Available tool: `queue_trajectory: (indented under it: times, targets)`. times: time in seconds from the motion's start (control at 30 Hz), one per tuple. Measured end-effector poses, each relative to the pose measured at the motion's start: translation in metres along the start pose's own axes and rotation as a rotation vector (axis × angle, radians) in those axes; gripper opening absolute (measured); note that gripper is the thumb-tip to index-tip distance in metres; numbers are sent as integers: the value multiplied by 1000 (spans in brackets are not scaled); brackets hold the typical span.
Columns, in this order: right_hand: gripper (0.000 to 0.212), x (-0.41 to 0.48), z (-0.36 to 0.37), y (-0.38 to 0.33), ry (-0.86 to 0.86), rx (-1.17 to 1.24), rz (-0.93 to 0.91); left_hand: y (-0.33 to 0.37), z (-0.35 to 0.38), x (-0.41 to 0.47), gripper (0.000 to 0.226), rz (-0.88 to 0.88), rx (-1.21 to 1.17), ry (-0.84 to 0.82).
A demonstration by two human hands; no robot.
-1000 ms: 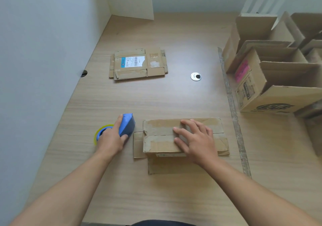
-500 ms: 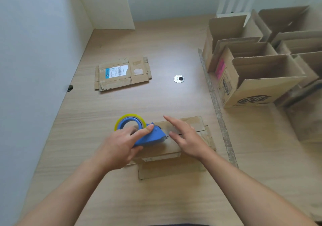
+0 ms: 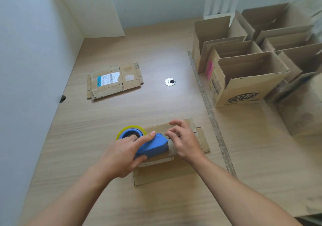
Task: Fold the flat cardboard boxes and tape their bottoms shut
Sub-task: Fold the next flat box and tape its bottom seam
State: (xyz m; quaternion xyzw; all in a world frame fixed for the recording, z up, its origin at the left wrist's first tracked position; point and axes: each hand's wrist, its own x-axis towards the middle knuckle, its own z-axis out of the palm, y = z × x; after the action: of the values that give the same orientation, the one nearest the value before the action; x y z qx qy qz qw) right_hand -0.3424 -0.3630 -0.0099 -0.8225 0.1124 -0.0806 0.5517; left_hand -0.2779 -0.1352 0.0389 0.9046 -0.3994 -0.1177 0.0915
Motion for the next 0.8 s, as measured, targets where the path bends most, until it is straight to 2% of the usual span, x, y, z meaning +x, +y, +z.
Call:
queue_trajectory:
  times: [0.13, 0.2, 0.3, 0.4, 0.6, 0.8]
  targets:
    - [17, 3, -54, 16, 278, 302, 245, -2, 1, 0, 84, -27, -25, -24]
    - [17, 6, -89, 24, 318, 465, 373, -2, 0, 3, 85, -31, -39, -28]
    - [20, 8, -109, 25, 178, 418, 502, -3, 1, 5, 86, -24, -43, -32]
    - [15, 12, -106, 20, 58, 385, 540, -7, 2, 5, 86, -20, -57, -38]
    - [14, 14, -97, 29, 130, 135, 535, -5, 0, 4, 85, -23, -69, -37]
    - [17, 9, -73, 51, 100, 70, 597, -2, -4, 5, 83, -35, -50, -42]
